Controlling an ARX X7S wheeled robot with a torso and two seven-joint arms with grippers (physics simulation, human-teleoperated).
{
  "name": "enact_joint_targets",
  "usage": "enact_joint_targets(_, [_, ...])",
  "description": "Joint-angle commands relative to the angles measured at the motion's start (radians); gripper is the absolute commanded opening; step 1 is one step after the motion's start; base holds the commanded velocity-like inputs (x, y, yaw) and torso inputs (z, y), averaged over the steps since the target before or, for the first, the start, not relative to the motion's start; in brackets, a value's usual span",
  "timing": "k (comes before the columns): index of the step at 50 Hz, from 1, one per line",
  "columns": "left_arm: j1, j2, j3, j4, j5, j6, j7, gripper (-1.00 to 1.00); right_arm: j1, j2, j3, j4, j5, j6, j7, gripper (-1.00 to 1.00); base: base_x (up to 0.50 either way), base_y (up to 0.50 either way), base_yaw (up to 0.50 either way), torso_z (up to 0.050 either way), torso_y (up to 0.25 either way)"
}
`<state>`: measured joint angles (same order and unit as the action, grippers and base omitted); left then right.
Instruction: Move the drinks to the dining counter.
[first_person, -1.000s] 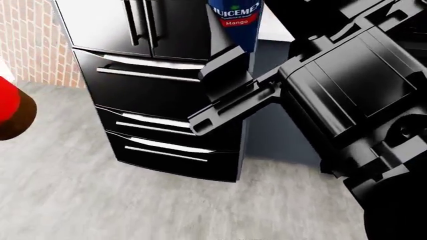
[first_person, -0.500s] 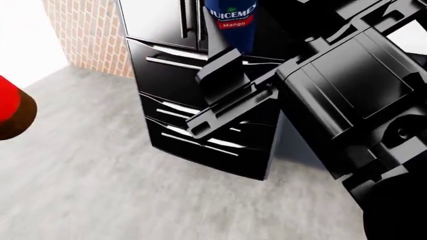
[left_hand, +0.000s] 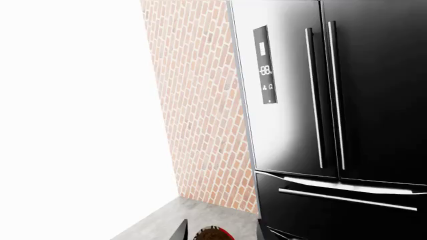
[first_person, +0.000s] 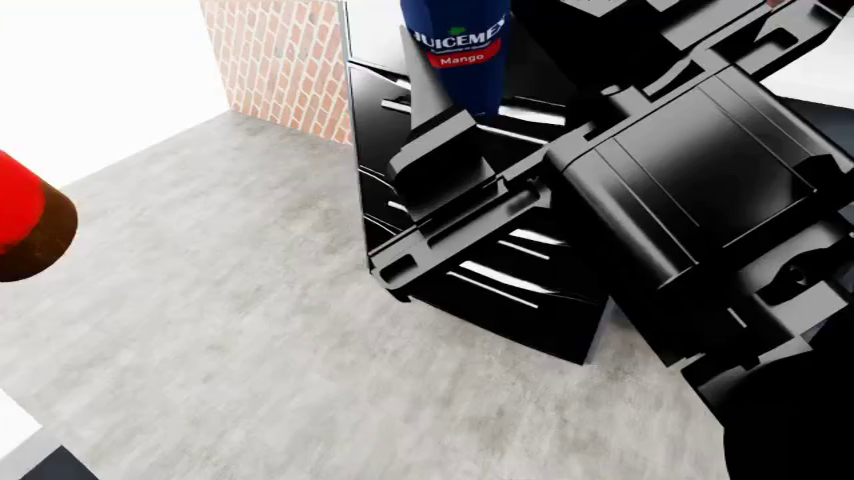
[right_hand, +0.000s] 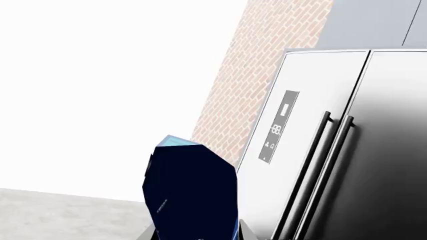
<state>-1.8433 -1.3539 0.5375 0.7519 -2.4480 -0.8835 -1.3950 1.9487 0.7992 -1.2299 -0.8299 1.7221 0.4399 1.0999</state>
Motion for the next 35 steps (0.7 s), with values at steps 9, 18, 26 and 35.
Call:
enact_joint_targets(9, [-0.013, -0.003, -0.002, -0.003, 0.001, 0.004, 0.000, -1.00, -0.002, -0.002, 0.013, -0.003, -0.008, 0.015, -0.004, -1.00, -0.13, -0.08, 0.50, 0.001, 0.000])
enact_joint_targets(18, [-0.022, 0.004, 0.000, -0.006, -0.005, 0.001, -0.007, -1.00, 0.004, -0.007, 0.017, 0.001, -0.004, 0.021, -0.007, -1.00, -0.13, -0.09, 0.50, 0.000, 0.000])
enact_joint_targets(26, [-0.023, 0.005, 0.001, -0.011, -0.002, -0.003, -0.004, -1.00, 0.003, -0.010, 0.018, 0.002, -0.004, 0.024, -0.006, -1.00, -0.12, -0.09, 0.50, 0.000, 0.000])
enact_joint_targets(35, [-0.024, 0.001, 0.000, -0.011, -0.003, -0.002, -0.001, -1.00, -0.001, -0.009, 0.019, 0.000, -0.006, 0.027, -0.008, -1.00, -0.11, -0.09, 0.50, 0.000, 0.000])
